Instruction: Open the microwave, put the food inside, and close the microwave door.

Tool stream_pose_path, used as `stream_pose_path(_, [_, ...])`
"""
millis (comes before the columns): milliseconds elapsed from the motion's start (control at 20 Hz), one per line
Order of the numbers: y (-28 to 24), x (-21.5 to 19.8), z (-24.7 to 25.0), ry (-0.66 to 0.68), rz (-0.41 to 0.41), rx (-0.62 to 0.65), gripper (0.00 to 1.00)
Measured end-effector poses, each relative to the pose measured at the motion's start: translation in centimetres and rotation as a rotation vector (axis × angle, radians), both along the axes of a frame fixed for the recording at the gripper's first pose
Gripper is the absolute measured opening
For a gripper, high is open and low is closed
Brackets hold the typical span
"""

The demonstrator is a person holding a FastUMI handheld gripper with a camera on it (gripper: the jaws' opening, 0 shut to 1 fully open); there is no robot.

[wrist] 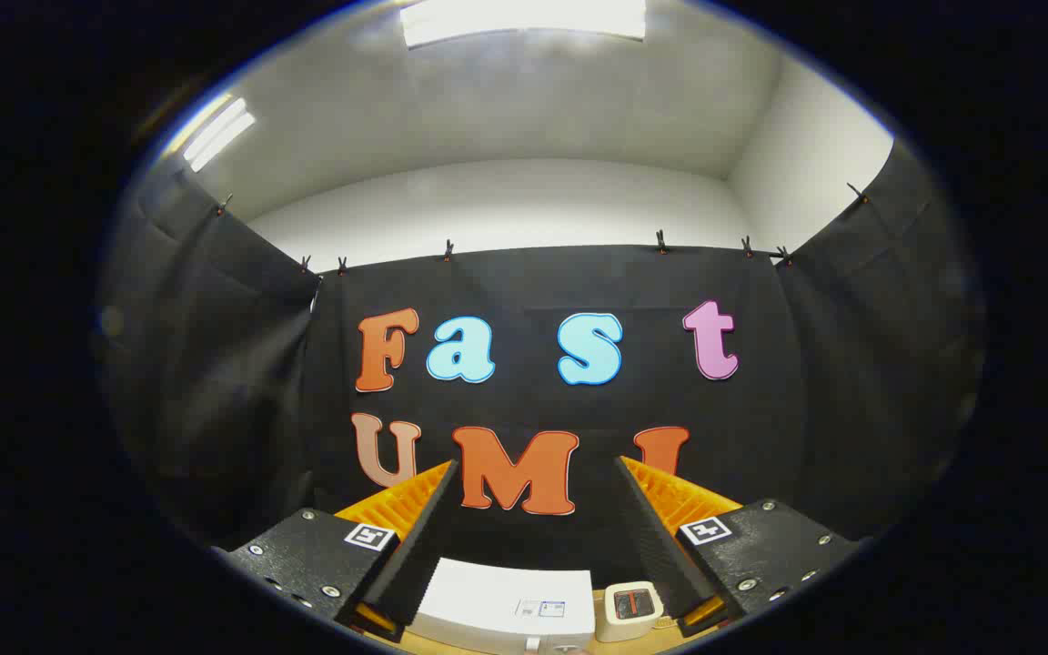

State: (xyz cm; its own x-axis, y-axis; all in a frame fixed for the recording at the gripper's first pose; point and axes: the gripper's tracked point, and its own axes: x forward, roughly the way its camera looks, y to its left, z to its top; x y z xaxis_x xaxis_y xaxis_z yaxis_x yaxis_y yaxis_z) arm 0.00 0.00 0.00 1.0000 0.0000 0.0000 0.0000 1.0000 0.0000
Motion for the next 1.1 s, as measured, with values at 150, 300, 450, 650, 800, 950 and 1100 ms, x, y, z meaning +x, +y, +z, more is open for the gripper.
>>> stream_pose_path(150, [-0.1, -0.5, -0.4, 0.011, 0.004, -0.046, 0.98])
stream_pose_path(300, [-0.2, -0.9, -0.5, 0.02, 0.001, -0.081, 0.98])
stream_pose_path(450, [-0.3, -0.8, -0.1, 0.011, -0.002, -0.055, 0.98])
stream_pose_path(650, [-1.1, -0.8, 0.0, 0.014, -0.022, -0.023, 0.98])
stream_pose_path(800, [-1.5, -0.5, 0.1, 0.009, -0.031, -0.017, 0.98])
stream_pose_path(950, [-1.2, -0.1, -0.4, 0.017, -0.027, -0.009, 0.98])
stream_pose_path(1100, [-0.6, 0.2, -1.1, 0.03, -0.013, 0.003, 0.98])
